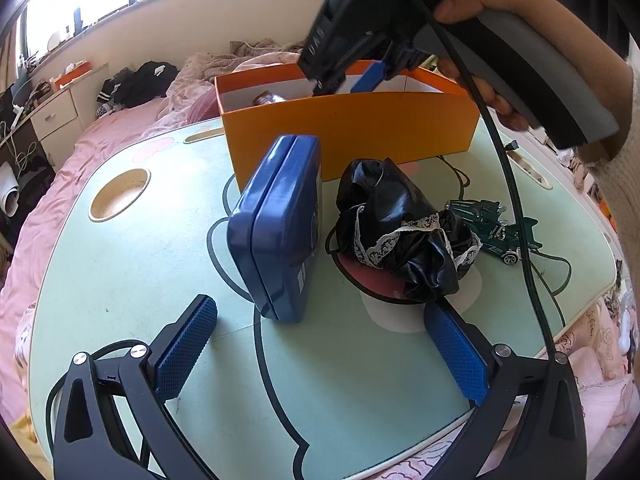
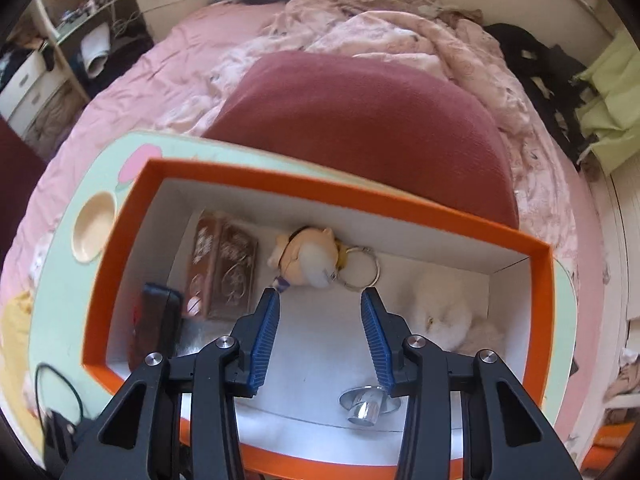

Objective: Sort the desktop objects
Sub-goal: 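Lift the small brown box out and set it on the table, right gripper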

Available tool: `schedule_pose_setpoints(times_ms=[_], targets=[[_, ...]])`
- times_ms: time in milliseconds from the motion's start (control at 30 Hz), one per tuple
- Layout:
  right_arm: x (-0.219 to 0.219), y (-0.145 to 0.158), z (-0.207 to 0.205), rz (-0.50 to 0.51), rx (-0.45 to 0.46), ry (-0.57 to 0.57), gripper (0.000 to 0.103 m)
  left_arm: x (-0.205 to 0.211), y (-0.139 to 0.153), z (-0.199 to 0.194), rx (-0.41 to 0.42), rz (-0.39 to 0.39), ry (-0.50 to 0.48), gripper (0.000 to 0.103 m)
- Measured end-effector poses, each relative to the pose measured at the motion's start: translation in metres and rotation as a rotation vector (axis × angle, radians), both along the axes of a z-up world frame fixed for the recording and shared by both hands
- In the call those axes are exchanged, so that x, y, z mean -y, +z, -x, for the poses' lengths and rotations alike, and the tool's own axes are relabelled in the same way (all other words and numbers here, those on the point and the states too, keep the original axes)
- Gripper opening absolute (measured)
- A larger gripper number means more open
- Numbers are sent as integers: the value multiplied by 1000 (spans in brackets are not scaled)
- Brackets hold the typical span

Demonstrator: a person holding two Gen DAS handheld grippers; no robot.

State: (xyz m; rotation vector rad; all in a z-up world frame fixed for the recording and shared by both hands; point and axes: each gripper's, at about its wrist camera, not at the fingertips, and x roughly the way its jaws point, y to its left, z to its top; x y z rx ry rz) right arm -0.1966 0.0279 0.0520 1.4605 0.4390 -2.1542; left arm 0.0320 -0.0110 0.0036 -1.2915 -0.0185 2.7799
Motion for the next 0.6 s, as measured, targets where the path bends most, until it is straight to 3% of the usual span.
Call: schedule_pose_setpoints(times_ms=[100, 167, 267, 467, 533, 567, 600], targets=[[-2, 10, 4, 176, 81, -12, 41, 0, 0, 0, 0, 0, 1, 103], [7, 11, 3, 241, 173, 14, 41, 0, 0, 0, 0, 0, 1, 103], [21, 4, 3, 248, 248, 23, 41, 0, 0, 0, 0, 0, 1, 103], [39, -21, 11, 167, 272, -21, 41, -1, -1, -1, 0, -1, 2, 103], [32, -27, 16, 154, 260, -60, 31, -1, -1, -1, -1, -1, 2, 103], [23, -29, 20, 167, 260, -76, 17, -1, -1, -1, 0, -1, 2, 103], [16, -29, 23, 196, 274, -86, 18, -1, -1, 0, -1, -2, 2, 103]])
